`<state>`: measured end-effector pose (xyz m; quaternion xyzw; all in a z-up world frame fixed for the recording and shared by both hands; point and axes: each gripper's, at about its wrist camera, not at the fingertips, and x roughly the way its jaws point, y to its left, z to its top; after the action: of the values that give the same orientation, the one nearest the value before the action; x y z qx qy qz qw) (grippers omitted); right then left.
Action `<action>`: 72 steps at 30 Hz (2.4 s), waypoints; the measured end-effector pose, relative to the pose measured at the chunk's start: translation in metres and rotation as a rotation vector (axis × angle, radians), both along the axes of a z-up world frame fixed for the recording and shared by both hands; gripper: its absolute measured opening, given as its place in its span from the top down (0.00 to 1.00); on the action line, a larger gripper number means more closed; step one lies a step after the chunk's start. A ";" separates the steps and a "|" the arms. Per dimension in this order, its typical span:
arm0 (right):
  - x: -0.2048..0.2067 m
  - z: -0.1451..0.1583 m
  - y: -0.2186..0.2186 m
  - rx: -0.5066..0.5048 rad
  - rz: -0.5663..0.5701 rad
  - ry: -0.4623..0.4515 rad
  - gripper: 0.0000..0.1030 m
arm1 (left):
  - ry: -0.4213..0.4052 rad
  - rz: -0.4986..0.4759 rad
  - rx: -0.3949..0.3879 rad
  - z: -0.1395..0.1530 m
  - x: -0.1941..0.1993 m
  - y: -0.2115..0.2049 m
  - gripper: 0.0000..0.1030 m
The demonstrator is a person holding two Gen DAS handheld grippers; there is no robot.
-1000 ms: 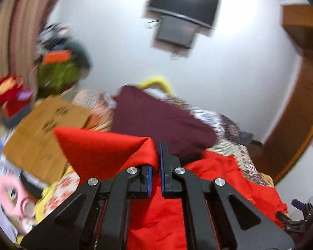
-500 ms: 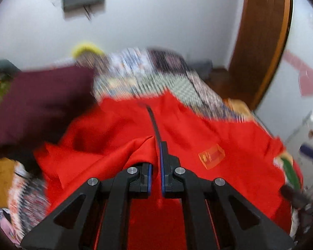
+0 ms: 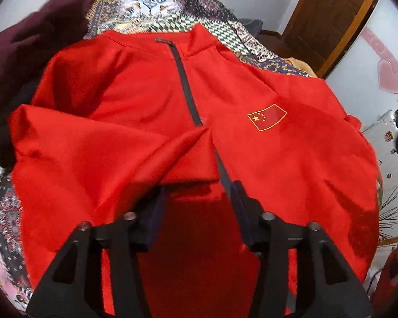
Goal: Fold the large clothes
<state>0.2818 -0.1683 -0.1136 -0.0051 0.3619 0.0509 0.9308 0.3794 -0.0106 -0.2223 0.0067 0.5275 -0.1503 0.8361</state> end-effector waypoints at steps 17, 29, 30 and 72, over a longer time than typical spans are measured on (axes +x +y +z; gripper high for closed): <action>0.026 0.012 0.107 -0.099 0.300 0.003 0.00 | -0.252 0.334 0.047 0.067 -0.082 0.161 0.14; 0.032 -0.045 0.226 -0.278 0.632 0.213 0.00 | -0.173 0.449 0.064 0.019 -0.116 0.210 0.14; 0.030 -0.051 0.237 -0.290 0.670 0.230 0.00 | -0.172 0.450 0.077 0.015 -0.119 0.211 0.14; 0.084 0.045 0.127 0.031 0.473 -0.073 0.90 | -0.024 0.334 0.138 -0.032 -0.038 0.177 0.14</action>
<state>0.3655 -0.0412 -0.0687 -0.0774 0.3157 0.2728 0.9055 0.3410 0.1665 -0.2543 -0.0219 0.5204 0.0270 0.8532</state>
